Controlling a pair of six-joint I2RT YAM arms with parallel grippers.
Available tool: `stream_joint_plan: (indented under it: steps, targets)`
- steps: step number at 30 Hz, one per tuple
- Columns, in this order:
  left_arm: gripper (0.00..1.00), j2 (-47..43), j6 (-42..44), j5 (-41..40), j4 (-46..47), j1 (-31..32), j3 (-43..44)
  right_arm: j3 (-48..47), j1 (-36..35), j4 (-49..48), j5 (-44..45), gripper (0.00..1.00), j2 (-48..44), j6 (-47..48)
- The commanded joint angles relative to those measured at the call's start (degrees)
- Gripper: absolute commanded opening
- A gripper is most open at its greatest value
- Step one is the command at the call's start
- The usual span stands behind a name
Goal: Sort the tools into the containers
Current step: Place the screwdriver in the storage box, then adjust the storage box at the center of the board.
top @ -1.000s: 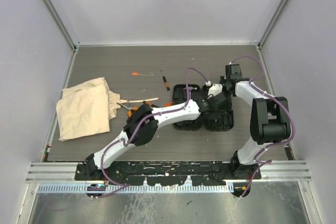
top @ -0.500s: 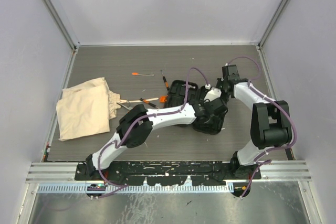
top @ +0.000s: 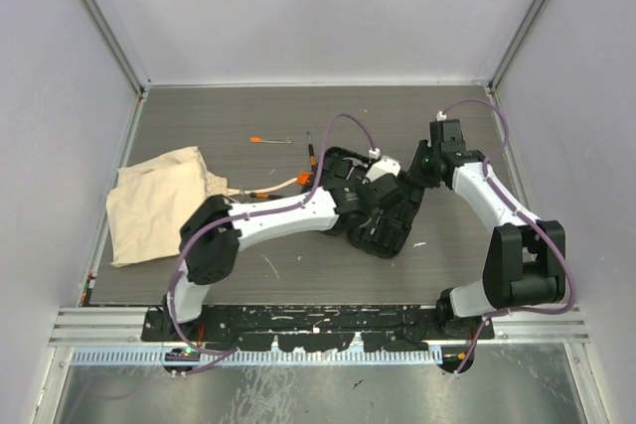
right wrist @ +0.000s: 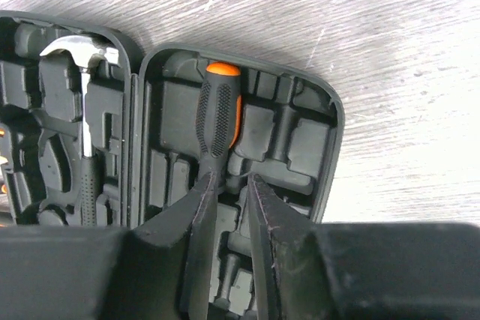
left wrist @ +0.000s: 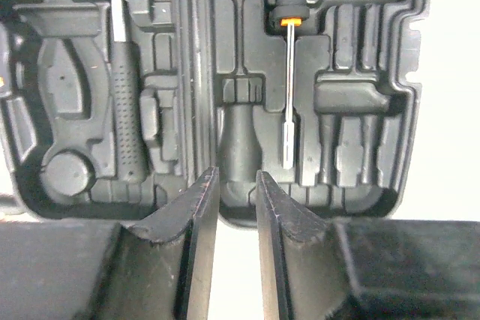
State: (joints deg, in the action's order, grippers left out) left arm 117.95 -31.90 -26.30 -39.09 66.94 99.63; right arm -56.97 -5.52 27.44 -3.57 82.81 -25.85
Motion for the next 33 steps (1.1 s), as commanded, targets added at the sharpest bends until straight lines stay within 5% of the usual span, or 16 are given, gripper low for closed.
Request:
stream_joint_plan:
  steps: [1, 7, 17, 26, 33]
  targets:
    - [0.28, -9.8, 1.6, -0.1, 3.9, -1.1, -3.8, 1.3, 0.1, 1.8, 5.2, 0.31, -4.3, -2.0]
    - [0.28, -18.2, 3.0, 1.8, 3.7, -6.7, -11.9, 6.9, 0.1, 3.3, 11.3, 0.35, -7.6, -4.1]
    - [0.28, -25.2, 6.7, 10.7, 5.7, -22.1, -23.2, 13.7, 0.0, 0.9, 3.1, 0.33, -7.2, -5.5]
    - [0.27, -25.1, 7.8, 13.8, 5.7, -26.1, -24.8, 12.1, 0.0, 0.8, 12.7, 0.10, -1.3, -3.1]
    - [0.27, -25.4, 8.0, 14.6, 4.9, -27.6, -24.9, 9.1, 1.4, 2.3, 20.9, 0.09, 1.5, -0.7]
